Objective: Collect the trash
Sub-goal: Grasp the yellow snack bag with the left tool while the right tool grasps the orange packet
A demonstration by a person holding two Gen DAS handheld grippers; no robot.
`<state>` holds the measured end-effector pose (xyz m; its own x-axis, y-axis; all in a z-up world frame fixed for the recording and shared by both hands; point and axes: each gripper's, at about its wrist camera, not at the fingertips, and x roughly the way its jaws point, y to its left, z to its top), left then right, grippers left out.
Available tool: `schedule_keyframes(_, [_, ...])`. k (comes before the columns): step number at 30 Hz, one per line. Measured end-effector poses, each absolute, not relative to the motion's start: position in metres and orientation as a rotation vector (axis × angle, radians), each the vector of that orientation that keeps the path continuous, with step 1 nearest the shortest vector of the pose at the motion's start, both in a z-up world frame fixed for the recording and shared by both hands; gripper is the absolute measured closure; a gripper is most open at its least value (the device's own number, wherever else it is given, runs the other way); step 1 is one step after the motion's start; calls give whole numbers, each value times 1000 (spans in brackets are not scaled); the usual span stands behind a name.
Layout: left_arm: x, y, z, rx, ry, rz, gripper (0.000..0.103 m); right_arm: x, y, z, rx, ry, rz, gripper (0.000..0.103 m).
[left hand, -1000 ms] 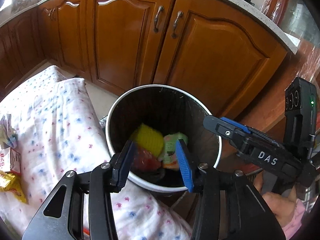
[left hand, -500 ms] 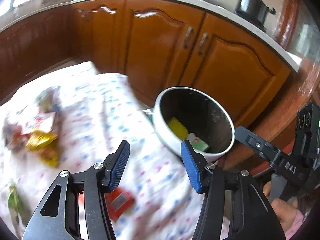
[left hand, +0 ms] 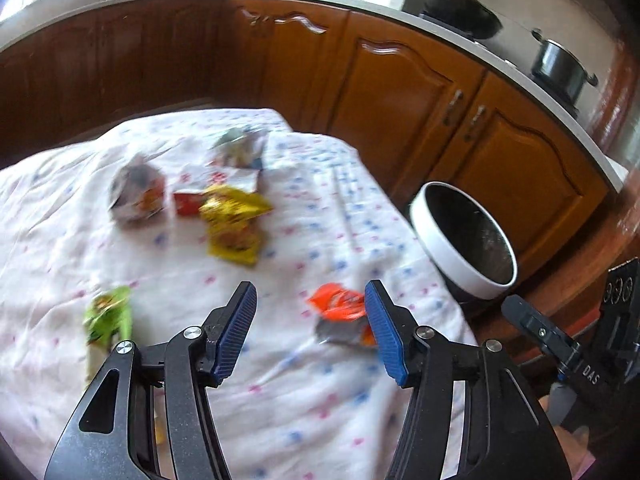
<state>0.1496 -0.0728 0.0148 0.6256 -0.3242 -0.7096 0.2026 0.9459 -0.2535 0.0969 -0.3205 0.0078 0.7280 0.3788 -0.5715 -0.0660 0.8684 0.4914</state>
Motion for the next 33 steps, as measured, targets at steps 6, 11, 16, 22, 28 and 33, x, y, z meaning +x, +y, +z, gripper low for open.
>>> schedule_keyframes(6, [144, -43, 11, -183, 847, -263, 46, 98, -291, 7, 436, 742, 311, 18])
schedule_keyframes(11, [146, -27, 12, -195, 847, -234, 46, 102, -270, 8, 406, 763, 347, 18])
schedule_keyframes(16, [155, -19, 9, -205, 864, -218, 46, 111, -249, 3, 352, 791, 378, 18])
schedule_keyframes(22, [169, -20, 7, -201, 877, -214, 46, 122, -233, -3, 300, 811, 391, 18])
schedule_keyframes(28, [192, -27, 2, -172, 900, -201, 46, 135, -229, -8, 256, 821, 383, 21])
schedule_keyframes(33, [209, -35, -3, -161, 922, -198, 46, 147, -231, -17, 245, 852, 378, 49])
